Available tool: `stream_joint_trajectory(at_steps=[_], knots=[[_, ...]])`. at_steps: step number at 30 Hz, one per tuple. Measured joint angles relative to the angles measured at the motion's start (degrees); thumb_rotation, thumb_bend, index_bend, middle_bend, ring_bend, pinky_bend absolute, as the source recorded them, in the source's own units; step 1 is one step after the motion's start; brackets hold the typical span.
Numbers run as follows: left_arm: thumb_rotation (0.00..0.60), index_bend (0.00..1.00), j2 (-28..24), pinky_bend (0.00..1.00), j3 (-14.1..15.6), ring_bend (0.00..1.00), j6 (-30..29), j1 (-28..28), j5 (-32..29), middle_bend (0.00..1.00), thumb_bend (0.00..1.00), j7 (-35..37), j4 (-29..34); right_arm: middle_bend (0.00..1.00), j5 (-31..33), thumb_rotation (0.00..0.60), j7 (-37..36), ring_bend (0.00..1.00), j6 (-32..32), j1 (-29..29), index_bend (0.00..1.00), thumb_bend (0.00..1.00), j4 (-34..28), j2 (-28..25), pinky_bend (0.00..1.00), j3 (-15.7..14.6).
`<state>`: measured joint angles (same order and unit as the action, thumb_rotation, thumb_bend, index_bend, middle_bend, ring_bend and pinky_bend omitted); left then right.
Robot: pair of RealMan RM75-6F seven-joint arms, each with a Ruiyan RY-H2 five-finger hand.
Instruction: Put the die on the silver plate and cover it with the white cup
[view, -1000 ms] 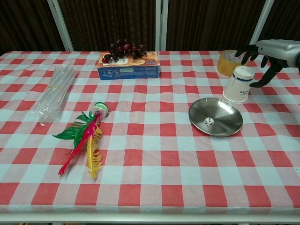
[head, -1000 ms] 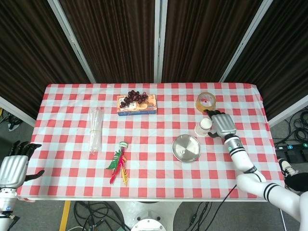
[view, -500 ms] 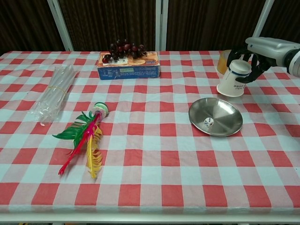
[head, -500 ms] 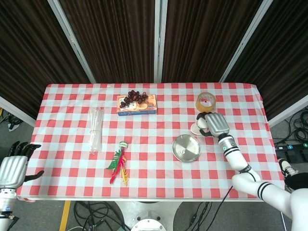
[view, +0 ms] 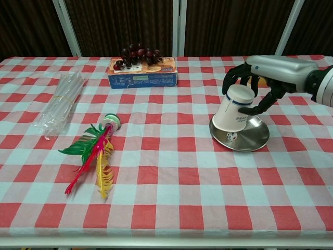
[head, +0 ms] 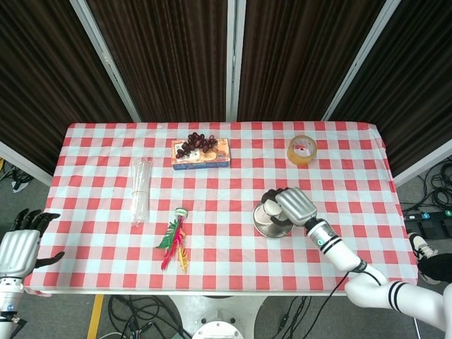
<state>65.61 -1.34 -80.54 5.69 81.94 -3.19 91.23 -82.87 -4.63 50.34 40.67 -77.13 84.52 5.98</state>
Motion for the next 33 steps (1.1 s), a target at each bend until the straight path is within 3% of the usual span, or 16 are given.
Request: stream_joint_trajectory(at_steps=[12, 25, 33], knots=[[0.6, 0.22, -0.01, 0.08, 0.27, 0.12, 0.18, -0.08, 0.38, 0.22, 0.03, 0.88, -0.28, 0.48, -0.11, 0.6, 1.5, 0.41, -0.32, 0.57, 0.6, 0.29, 3.31, 2.51, 0.47, -1.28], [0.6, 0.22, 0.08, 0.08, 0.31, 0.12, 0.69, 0.12, 0.3, 0.22, 0.03, 0.51, -0.06, 0.47, -0.88, 0.6, 1.49, 0.4, -0.32, 0.27, 0.59, 0.3, 1.26, 0.07, 0.48, -2.56], [0.6, 0.22, 0.13, 0.08, 0.31, 0.12, 0.67, 0.06, 0.21, 0.22, 0.03, 0.66, -0.06, 0.45, 1.61, 0.6, 5.75, 0.38, -0.25, 0.6, 0.58, 0.3, 5.45, 2.14, 0.47, -1.19]])
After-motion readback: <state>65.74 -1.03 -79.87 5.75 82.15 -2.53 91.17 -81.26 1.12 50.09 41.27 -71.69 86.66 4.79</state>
